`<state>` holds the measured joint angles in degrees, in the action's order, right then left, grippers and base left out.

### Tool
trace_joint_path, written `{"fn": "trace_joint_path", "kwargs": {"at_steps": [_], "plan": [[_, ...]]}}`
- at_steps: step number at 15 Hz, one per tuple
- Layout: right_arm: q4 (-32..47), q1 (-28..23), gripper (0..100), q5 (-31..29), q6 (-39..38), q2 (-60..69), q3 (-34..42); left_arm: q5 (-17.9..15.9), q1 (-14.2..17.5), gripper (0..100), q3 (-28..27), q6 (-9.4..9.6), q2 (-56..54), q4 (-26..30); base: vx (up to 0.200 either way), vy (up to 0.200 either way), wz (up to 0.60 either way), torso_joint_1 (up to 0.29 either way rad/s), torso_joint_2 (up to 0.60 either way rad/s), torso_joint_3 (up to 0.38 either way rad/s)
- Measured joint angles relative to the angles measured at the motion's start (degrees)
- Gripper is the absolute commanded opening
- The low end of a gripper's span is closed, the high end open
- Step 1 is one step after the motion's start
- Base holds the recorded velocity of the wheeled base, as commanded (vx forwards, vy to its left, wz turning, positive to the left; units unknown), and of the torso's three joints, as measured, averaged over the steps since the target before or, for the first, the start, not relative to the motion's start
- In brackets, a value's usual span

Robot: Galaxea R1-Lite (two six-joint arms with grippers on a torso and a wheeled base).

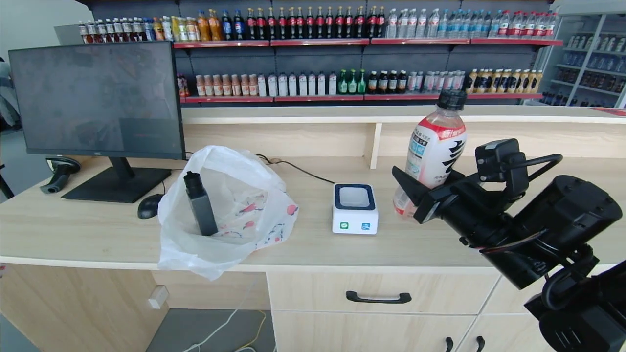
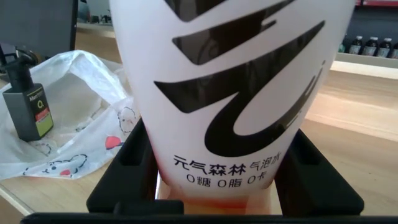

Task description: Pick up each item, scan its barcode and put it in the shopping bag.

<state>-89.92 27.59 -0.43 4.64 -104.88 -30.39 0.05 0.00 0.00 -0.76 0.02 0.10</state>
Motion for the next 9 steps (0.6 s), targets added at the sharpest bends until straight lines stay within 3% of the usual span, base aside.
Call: {"fn": "trace_joint_path", "kwargs": {"at_steps": [4,9], "plan": [[0.0,0.0,0,0.0,0.0,0.0,0.0,0.0,0.0,100,0.0,-0.02,0.0,0.0,0.000,0.200,0.00,0.002,0.00,-0.001],[0.0,0.1,0,0.0,0.4,-0.1,0.7,0.0,0.0,100,0.0,0.32,0.0,-0.1,0.000,0.000,0.00,0.000,0.00,0.000]]}}
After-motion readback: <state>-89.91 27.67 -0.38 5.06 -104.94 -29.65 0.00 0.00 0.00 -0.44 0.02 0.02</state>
